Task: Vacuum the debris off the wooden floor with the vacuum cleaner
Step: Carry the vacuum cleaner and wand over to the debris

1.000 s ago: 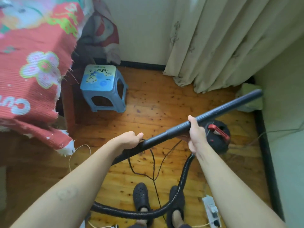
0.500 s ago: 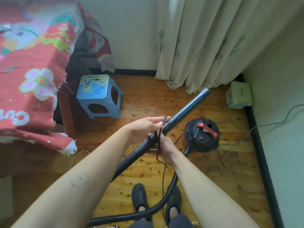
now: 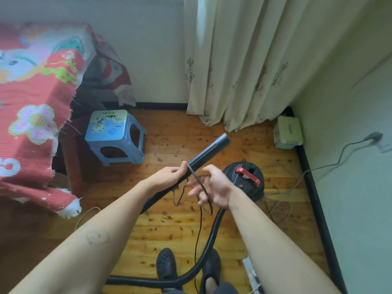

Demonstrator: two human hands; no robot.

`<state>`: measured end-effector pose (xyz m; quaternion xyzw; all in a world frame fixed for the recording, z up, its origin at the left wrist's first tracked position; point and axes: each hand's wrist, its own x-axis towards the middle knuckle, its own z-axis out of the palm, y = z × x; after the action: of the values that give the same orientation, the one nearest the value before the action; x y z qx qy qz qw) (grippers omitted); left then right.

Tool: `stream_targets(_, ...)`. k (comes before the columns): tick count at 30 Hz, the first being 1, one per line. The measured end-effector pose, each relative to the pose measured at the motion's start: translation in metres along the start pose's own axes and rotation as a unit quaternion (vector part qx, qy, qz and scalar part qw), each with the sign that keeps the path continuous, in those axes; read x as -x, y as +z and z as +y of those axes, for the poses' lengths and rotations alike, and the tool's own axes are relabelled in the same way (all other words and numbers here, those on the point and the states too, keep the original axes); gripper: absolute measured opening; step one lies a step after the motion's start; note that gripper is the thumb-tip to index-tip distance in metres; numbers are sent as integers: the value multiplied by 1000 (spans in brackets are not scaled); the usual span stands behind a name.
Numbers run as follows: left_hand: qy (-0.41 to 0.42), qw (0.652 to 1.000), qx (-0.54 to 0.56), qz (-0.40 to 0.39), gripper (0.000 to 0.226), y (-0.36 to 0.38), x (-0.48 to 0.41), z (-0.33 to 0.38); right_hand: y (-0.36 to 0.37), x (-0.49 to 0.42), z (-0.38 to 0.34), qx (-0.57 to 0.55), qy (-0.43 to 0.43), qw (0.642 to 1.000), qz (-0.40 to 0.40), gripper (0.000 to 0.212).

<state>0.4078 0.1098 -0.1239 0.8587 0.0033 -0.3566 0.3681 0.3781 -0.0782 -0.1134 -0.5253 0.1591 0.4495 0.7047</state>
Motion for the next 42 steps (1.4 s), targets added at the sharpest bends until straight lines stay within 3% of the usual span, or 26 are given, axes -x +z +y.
stream_targets(3,-24,999,-47,-8,102,-6,5,-21,-13,5,-16,20,-82,992,90,48)
stream_targets(9,-11,999,-50,2,88,-19,17,-21,-7,18,-33,94,-186,976,67,17)
stream_targets(13,-54,998,-24,-22,97,-26,32,-47,-7,17,-56,103,-287,920,246,17)
stream_targets(16,-65,998,9,18,97,-27,41,-67,-10,9,-73,231,-283,856,365,24)
stream_targets(19,-42,996,26,68,95,-29,43,-63,-4,-9,-71,311,-196,877,309,31)
stream_targets(22,-23,997,30,73,90,-33,45,-44,10,-24,-57,236,-107,945,200,38)
stream_targets(27,5,988,23,151,88,-36,48,-17,24,-40,-29,208,-4,971,114,48)
stream_targets(36,-5,976,13,218,85,-38,46,-10,45,-43,-10,158,12,985,72,56)
stream_targets(42,-5,973,22,228,84,-36,46,-2,48,-30,-19,50,-73,996,32,45)
